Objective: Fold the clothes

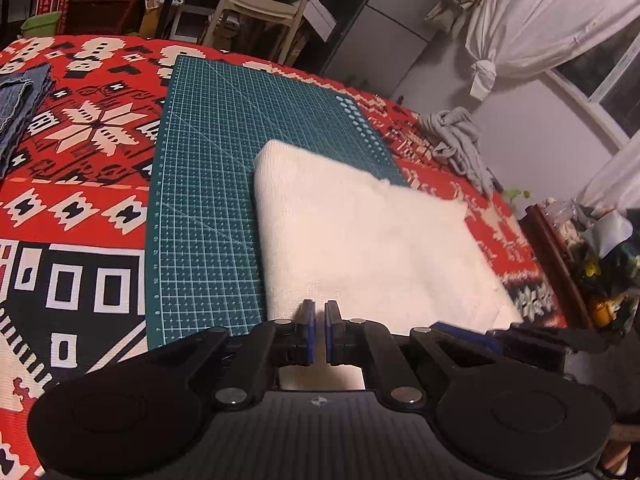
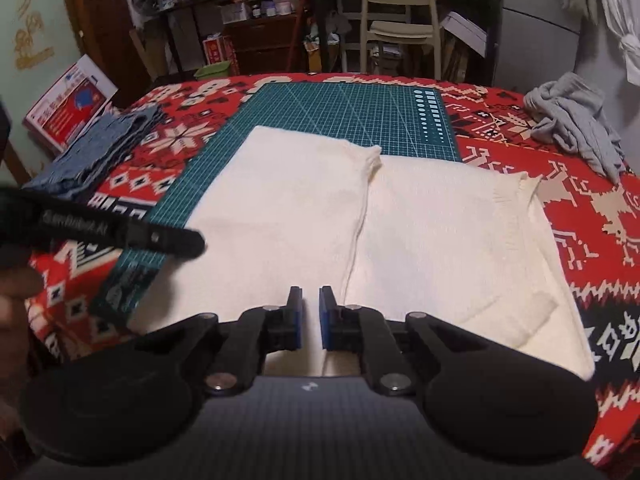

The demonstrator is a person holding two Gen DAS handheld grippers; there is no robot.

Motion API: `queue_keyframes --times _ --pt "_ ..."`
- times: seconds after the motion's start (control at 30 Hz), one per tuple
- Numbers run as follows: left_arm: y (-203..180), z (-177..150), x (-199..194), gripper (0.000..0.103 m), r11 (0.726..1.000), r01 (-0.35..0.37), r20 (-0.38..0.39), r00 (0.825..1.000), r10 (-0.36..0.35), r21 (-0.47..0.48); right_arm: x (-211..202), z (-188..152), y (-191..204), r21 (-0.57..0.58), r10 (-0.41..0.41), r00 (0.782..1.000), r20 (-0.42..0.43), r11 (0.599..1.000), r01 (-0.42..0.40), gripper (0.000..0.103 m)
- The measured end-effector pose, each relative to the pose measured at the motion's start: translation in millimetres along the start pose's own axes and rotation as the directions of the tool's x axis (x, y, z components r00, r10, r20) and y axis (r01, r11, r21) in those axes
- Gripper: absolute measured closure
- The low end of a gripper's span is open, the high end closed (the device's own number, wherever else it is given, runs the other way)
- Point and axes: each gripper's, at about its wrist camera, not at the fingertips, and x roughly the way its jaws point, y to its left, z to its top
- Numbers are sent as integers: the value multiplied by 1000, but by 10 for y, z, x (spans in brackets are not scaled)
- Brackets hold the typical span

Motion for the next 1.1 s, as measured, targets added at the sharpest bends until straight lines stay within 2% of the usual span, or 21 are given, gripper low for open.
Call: queue_keyframes --times 0.17,0.27,0.4,0.53,0.77,0.87,0.97,1.03,1.1 --pt "-9 142 79 96 1000 -1 -3 1000 1 5 -68 133 23 -5 -13 999 47 1000 14 92" --pt "-27 200 142 96 1000 4 -6 1000 -4 7 33 302 -8 24 -25 997 70 999 24 92" --pt "-56 211 262 96 1000 -8 -33 999 8 9 302 428 -52 61 -37 998 51 998 34 92" --pt "-47 185 268 94 1000 -6 -28 1000 6 7 389 337 -35 43 -58 998 34 997 56 92" --pt "-81 186 286 93 999 -20 -34 999 21 30 162 128 -40 21 -57 998 36 998 56 91" --pt "-108 189 290 89 999 -7 -36 999 8 32 53 83 -10 10 -64 997 36 998 64 91" --pt "-137 192 295 68 999 8 -39 999 -6 33 -45 54 36 -3 -66 997 40 998 67 89" --pt "-197 182 310 50 998 19 -40 999 -16 56 -88 53 58 -9 -74 996 47 997 75 85" --pt "-279 167 331 39 996 20 -43 999 -16 92 -115 58 65 -18 -88 994 57 996 89 67"
